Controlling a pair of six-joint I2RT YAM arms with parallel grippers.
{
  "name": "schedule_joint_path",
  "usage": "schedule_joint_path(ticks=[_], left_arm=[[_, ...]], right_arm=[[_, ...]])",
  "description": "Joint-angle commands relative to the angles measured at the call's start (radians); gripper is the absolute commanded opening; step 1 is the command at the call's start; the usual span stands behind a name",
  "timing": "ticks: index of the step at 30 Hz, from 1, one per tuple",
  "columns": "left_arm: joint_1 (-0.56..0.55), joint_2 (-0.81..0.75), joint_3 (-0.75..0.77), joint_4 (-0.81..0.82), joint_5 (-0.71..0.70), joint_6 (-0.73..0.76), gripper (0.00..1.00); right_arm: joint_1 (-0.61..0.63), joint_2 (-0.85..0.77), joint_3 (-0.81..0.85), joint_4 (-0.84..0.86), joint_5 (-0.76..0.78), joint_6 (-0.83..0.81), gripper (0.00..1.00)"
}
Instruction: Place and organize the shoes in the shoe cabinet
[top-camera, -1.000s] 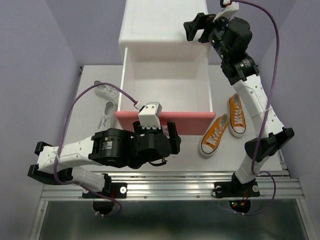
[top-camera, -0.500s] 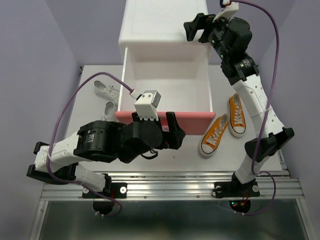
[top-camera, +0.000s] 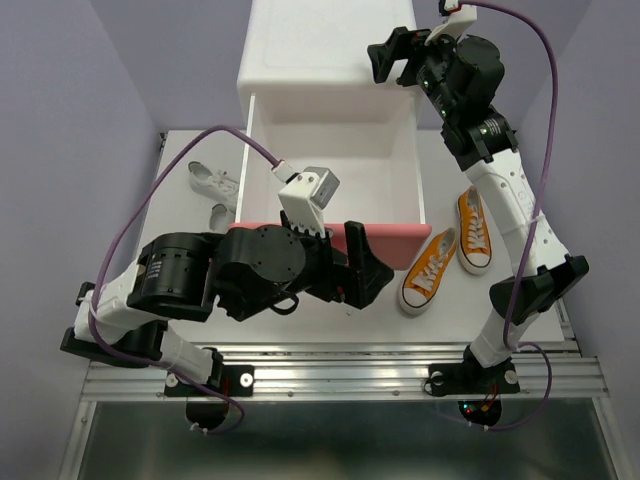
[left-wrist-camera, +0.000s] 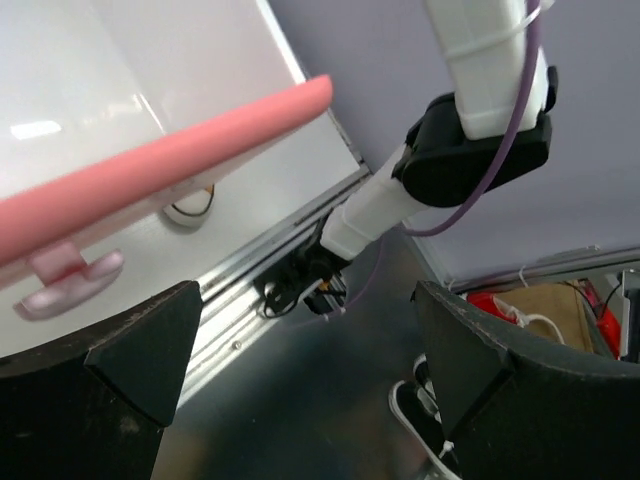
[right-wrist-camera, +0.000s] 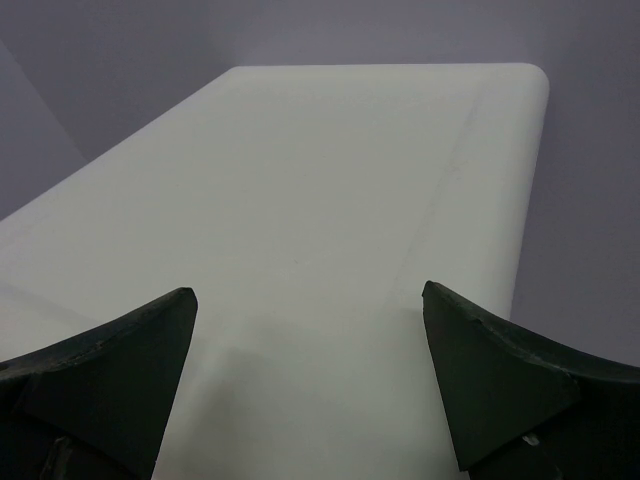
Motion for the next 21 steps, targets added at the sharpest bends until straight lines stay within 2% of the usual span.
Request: schedule_joint_path(ticks=[1, 3, 5, 6, 9, 10, 12, 15, 17, 20, 21], left_arm=[[0.010, 0.030, 0.150, 0.045, -0.126, 0.173, 0.99], [0.045, 0.036, 0.174, 0.080, -0.160, 0.224, 0.99], [0.167, 0.021, 0.169, 0.161, -0.130, 0.300, 0.99], [0.272, 0.015, 0.148, 0.196, -0.072, 0.330, 0.99], [0.390, 0.029, 0.140, 0.316, -0.053, 0.448, 0.99], [0.463, 0.045, 0.169, 0.339, -0.036, 0.480, 0.99], [0.537, 0.110, 0.221, 0.393, -0.002, 0.548, 0.99], [0.672, 0.176, 0.327, 0.431, 0.003, 0.597, 0.99], [0.744, 0.179, 0.327, 0.465, -0.005, 0.603, 0.99], [0.967, 0.148, 0.289, 0.552, 0.085, 0.533, 0.99], [1.002, 0.142, 0.269, 0.566, 0.123, 0.530, 0.99]], right_arm=[[0.011, 0.052, -0.056, -0.214, 0.019, 0.018, 1.00], [0.011, 0.051, -0.056, -0.214, 0.021, 0.024, 1.00], [0.011, 0.052, -0.051, -0.214, 0.030, 0.028, 1.00], [0.011, 0.052, -0.045, -0.214, 0.030, 0.029, 1.00], [0.011, 0.060, -0.034, -0.214, 0.030, 0.044, 1.00], [0.011, 0.063, -0.025, -0.215, 0.025, 0.054, 1.00], [0.011, 0.071, -0.016, -0.215, 0.021, 0.076, 1.00], [0.011, 0.100, 0.029, -0.218, 0.008, 0.102, 1.00], [0.011, 0.115, 0.053, -0.218, 0.007, 0.116, 1.00], [0.011, 0.137, 0.105, -0.218, -0.004, 0.128, 1.00], [0.011, 0.141, 0.111, -0.217, -0.005, 0.130, 1.00]])
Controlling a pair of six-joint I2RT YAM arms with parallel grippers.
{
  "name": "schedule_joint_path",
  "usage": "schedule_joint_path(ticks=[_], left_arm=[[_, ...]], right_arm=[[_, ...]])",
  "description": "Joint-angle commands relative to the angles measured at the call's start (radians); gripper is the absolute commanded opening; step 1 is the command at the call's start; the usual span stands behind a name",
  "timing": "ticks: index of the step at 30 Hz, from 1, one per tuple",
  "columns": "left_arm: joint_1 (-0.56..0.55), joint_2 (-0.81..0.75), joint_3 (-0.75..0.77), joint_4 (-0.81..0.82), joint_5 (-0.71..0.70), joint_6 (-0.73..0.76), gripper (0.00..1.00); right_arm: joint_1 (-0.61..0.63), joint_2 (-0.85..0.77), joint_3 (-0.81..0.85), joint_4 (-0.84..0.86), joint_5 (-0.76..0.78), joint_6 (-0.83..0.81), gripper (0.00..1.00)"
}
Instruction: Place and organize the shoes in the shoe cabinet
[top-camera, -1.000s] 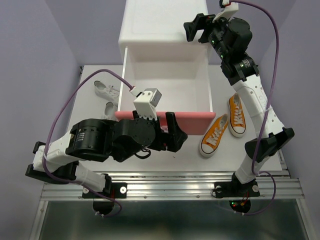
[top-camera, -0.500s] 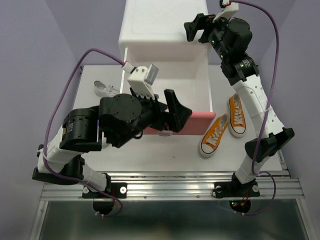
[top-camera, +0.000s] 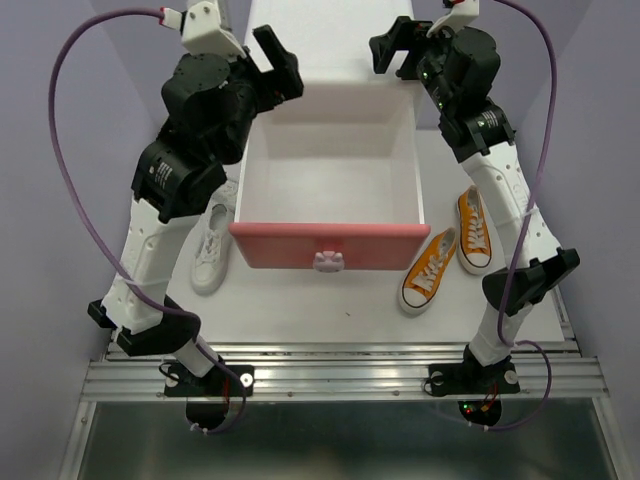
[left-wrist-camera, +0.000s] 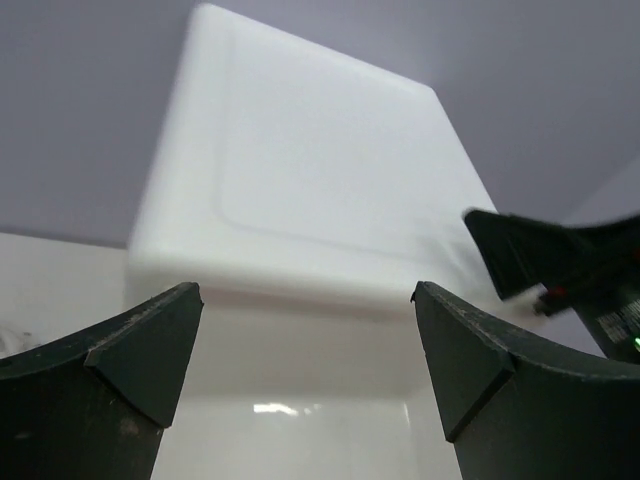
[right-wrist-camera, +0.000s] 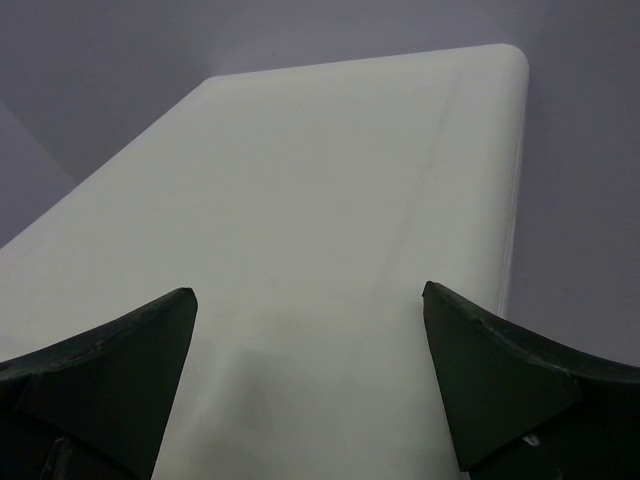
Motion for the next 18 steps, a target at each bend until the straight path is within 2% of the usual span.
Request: schedule_joint_path(ticks=[1, 3, 4, 6, 9, 11, 18], left_arm=[[0.193, -0.059, -0.051, 0.162, 0.097, 0.013, 0.99], [0.273, -0.059, -0.064, 0.133, 0.156, -0.027, 0.99], [0.354, -0.054, -0.065, 0.120, 0.232, -0.044, 0.99], [0.423, -0.053, -0.100, 0.081, 0.259, -0.082, 0.99], [0.476, -0.088, -0.185, 0.089, 0.287, -0.122, 0.99], [0.517, -0.120, -0.302, 0.101, 0.310, -0.157, 0.99], [0.575, -0.151, -0.366, 0.090, 0.368, -0.194, 0.99]], right_arm=[[0.012, 0.082, 0.008, -0.166, -0.029, 0.051, 1.00], [0.012, 0.089, 0.028, -0.167, -0.026, 0.056, 1.00], [0.012, 0.089, 0.033, -0.166, -0.025, 0.056, 1.00], [0.012, 0.093, 0.053, -0.167, -0.021, 0.047, 1.00], [0.012, 0.100, 0.081, -0.167, -0.009, 0.040, 1.00], [0.012, 0.112, 0.117, -0.164, 0.011, 0.040, 1.00], [0.001, 0.152, 0.246, -0.101, 0.116, 0.073, 1.00]])
